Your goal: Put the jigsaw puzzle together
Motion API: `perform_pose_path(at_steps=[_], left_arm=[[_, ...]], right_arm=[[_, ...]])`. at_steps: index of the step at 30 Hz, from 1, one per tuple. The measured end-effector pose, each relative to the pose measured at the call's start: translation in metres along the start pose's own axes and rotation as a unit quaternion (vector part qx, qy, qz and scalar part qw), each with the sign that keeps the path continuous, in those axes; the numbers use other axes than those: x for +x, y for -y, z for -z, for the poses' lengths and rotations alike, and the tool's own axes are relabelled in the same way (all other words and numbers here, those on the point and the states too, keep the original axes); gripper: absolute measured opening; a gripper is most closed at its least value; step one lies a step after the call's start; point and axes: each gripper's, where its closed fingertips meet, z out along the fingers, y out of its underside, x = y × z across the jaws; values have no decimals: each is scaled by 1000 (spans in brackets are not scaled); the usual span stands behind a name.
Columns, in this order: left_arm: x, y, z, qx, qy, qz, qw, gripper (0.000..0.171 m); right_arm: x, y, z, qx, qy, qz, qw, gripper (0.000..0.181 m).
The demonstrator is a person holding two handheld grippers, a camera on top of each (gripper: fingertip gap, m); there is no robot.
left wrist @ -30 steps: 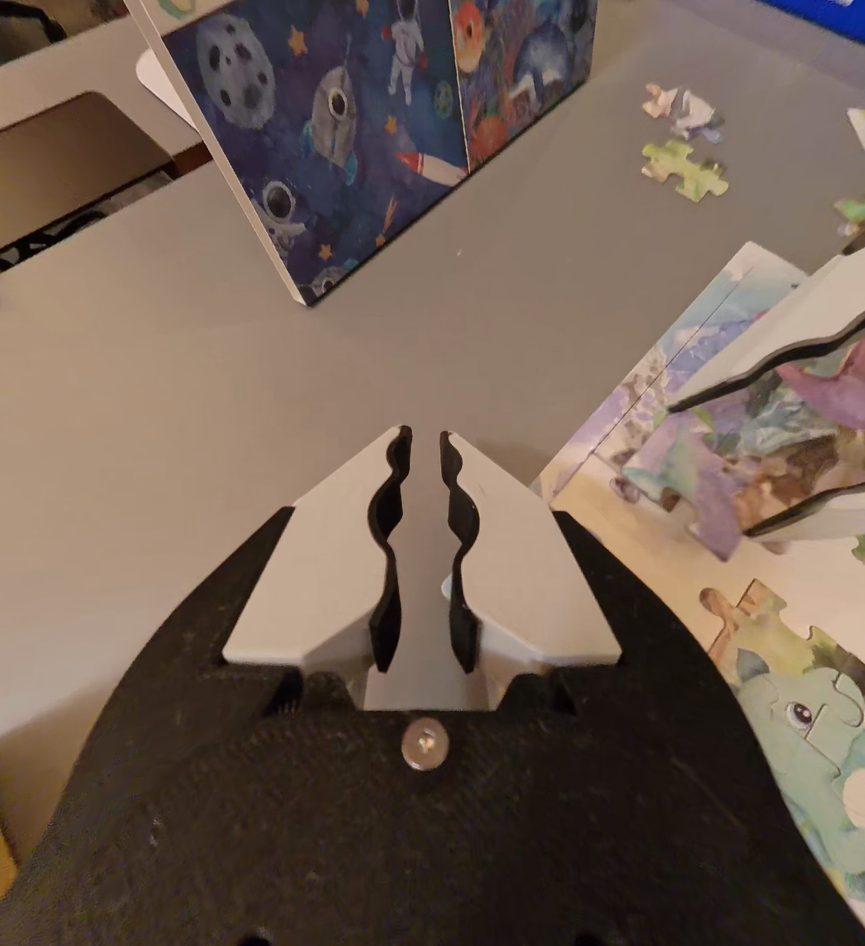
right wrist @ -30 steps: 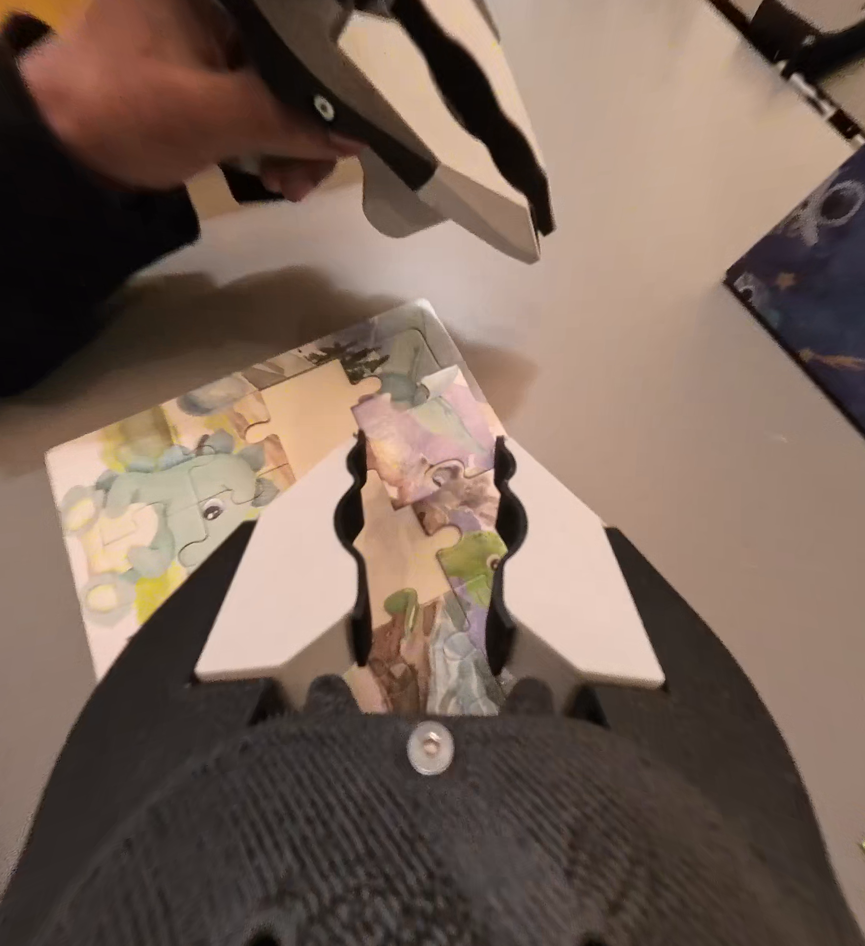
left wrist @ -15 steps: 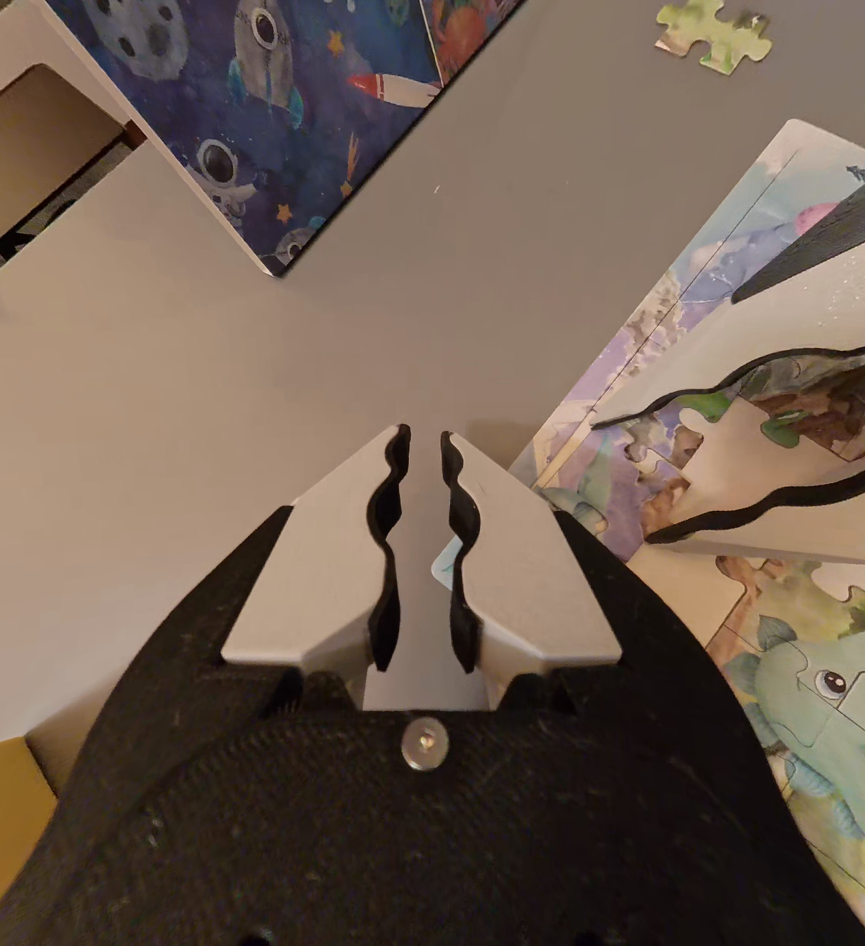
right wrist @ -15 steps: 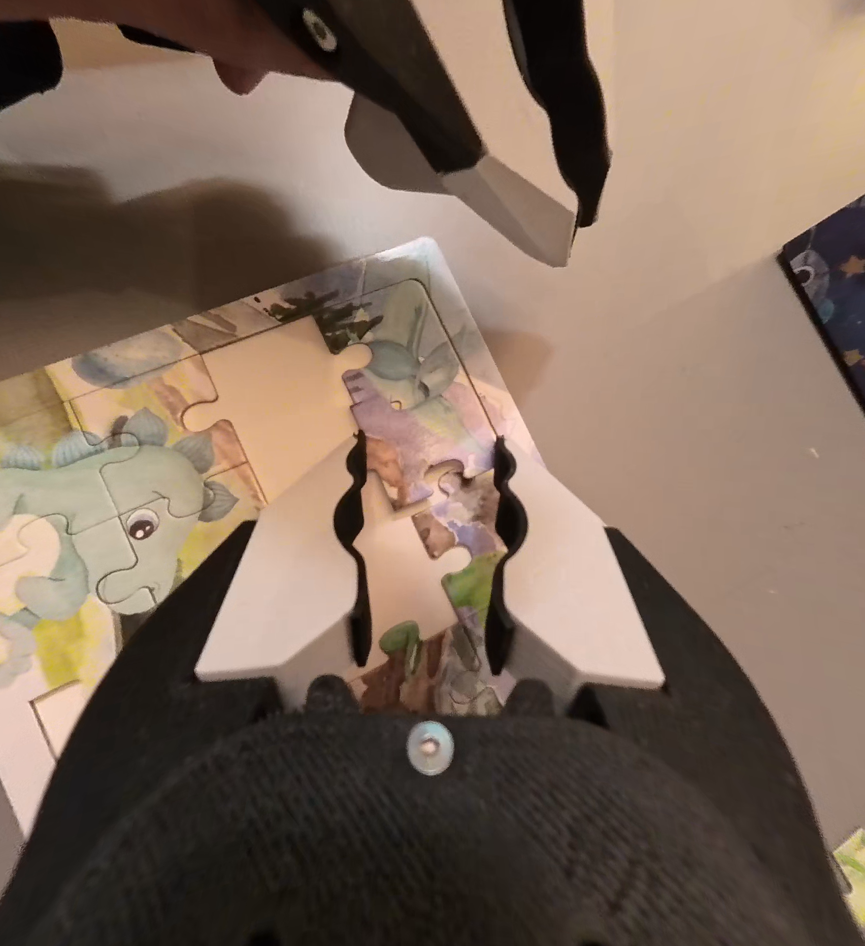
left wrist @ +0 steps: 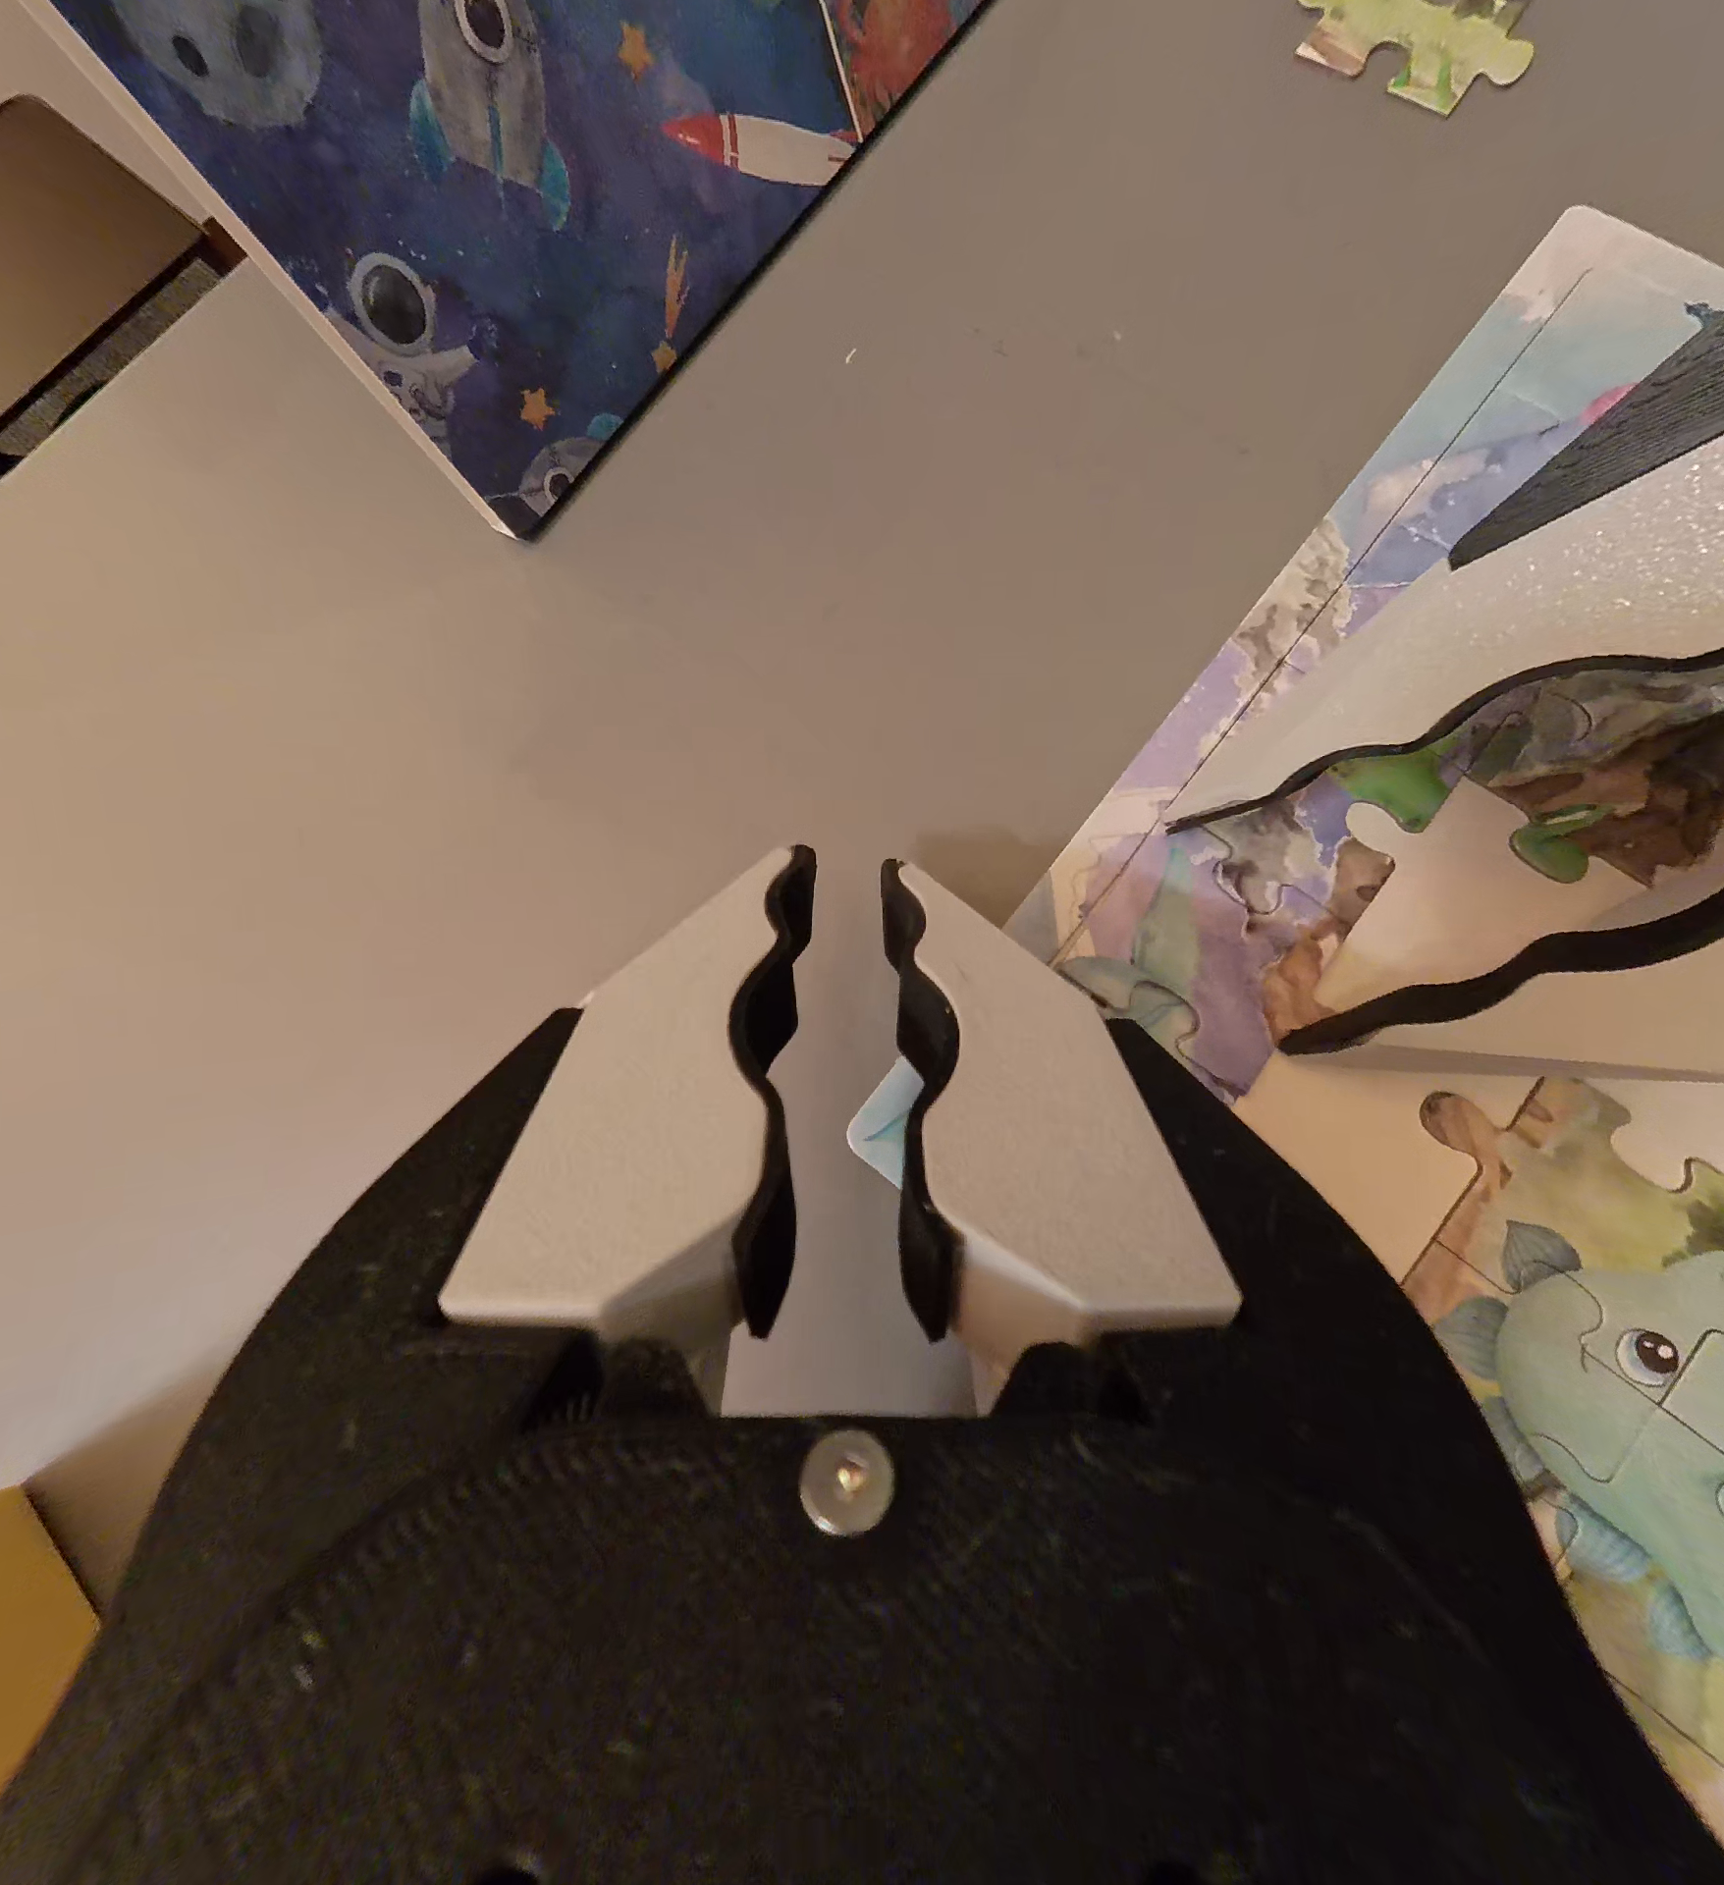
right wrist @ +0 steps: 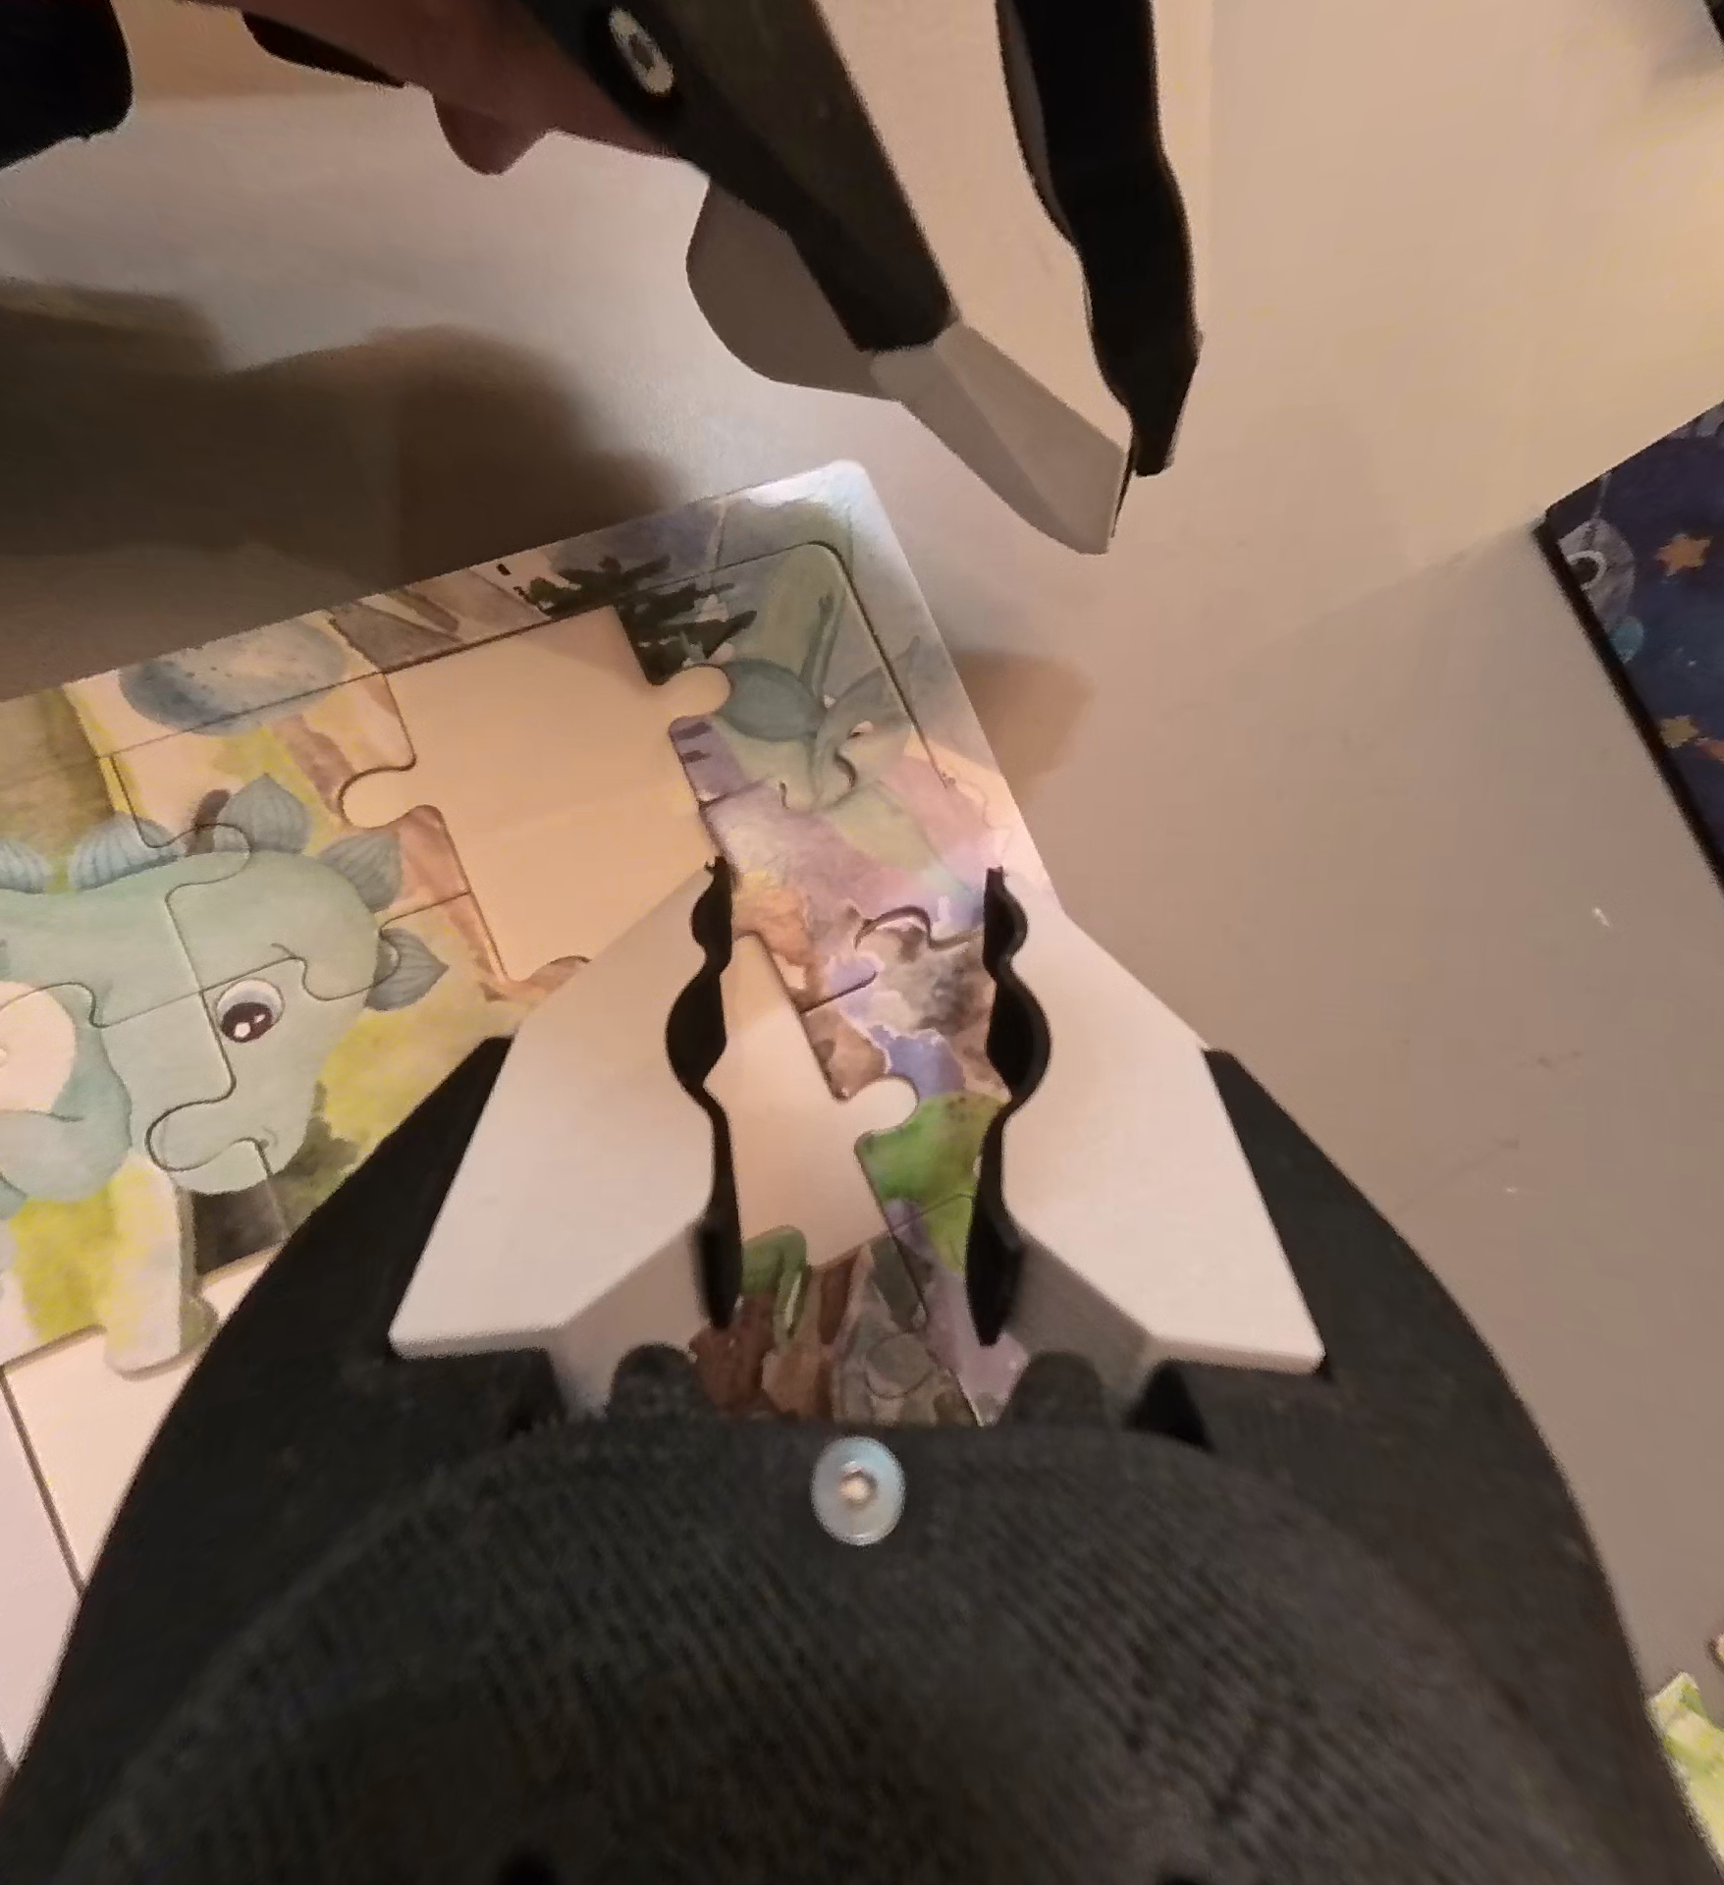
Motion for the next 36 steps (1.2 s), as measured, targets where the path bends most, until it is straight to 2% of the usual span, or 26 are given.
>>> perform_pose_path(at_steps=[7, 12, 19, 27, 36], left_arm=[[1, 1, 0, 1, -1, -2, 1000, 11], [3, 1, 0, 1, -9, 0, 1000, 11], [8, -1, -2, -6, -20, -4, 1000, 11], [8, -1, -2, -6, -20, -3, 1000, 11], [6, -2, -3, -10, -17, -2, 1000, 12]], right_arm=[[-2, 0, 1, 4, 5, -1, 1000, 48], [-7, 10, 3, 31, 12, 9, 999, 48], [-11, 8, -6, 29, 13, 16, 999, 45], [-11, 6, -6, 21, 25, -32, 999, 39], [-9, 4, -5, 4, 5, -61, 998, 40]])
